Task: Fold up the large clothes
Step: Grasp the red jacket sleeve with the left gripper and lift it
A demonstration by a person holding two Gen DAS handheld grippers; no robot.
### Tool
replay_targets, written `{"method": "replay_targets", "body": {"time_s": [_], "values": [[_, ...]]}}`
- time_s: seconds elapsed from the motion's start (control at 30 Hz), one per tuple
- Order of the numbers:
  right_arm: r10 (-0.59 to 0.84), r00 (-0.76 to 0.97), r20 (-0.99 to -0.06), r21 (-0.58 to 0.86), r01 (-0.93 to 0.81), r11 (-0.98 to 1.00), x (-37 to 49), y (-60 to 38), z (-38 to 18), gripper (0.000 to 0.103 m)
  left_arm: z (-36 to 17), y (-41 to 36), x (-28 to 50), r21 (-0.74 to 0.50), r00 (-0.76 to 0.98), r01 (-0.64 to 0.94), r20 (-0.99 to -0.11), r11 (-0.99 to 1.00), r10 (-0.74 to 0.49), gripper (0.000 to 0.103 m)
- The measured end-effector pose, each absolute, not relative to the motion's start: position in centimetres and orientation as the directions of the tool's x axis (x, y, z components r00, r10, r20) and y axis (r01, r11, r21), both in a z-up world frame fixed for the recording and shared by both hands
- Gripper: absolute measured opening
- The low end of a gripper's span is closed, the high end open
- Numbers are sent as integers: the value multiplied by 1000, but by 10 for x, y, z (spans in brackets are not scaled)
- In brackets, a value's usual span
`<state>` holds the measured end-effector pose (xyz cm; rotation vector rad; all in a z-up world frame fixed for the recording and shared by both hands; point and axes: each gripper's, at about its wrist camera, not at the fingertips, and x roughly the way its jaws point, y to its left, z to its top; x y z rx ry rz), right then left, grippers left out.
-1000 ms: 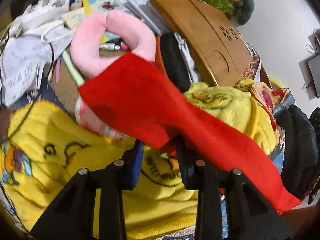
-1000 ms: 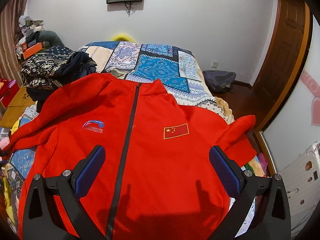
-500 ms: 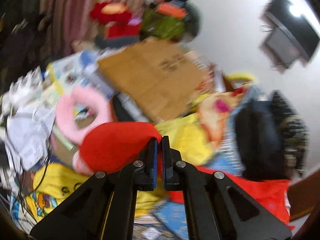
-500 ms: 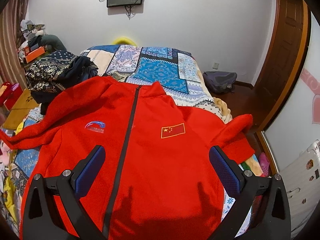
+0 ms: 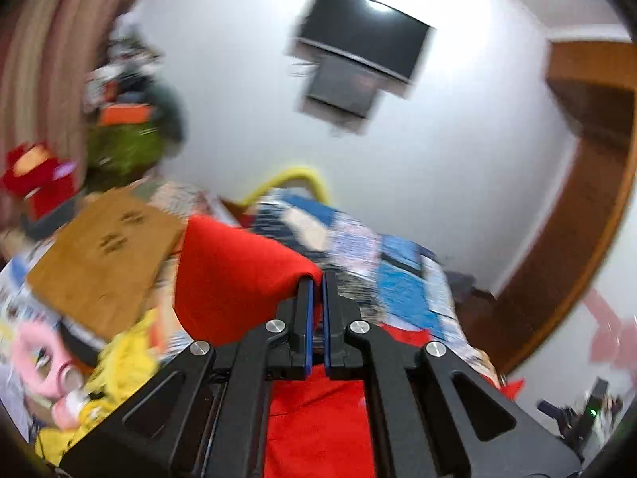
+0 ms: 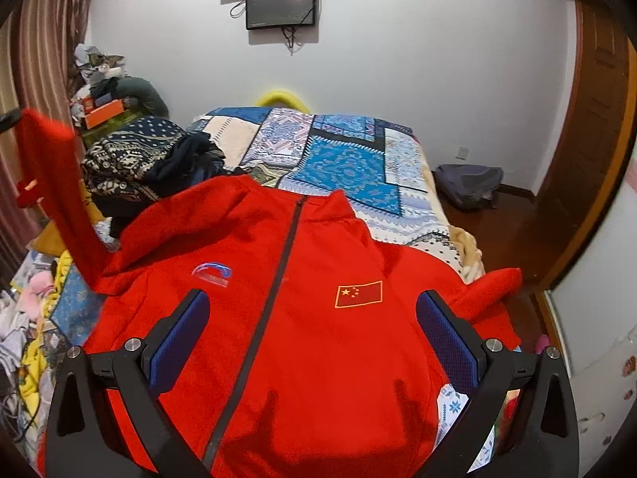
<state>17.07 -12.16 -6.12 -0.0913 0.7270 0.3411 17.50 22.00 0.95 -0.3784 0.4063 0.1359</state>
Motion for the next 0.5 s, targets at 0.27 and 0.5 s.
{"method": "replay_targets", "body": {"time_s": [0.27,0.5], "values": [[330,660,-675,118,-346,931,174,-142,-65,103,-21,100,249,-293,817,23,-546,956,-187,2],[334,613,-716,159,-323,933,178,-161,-80,103,-104,17,277,-236,636,117,-728,965,-256,2]]}}
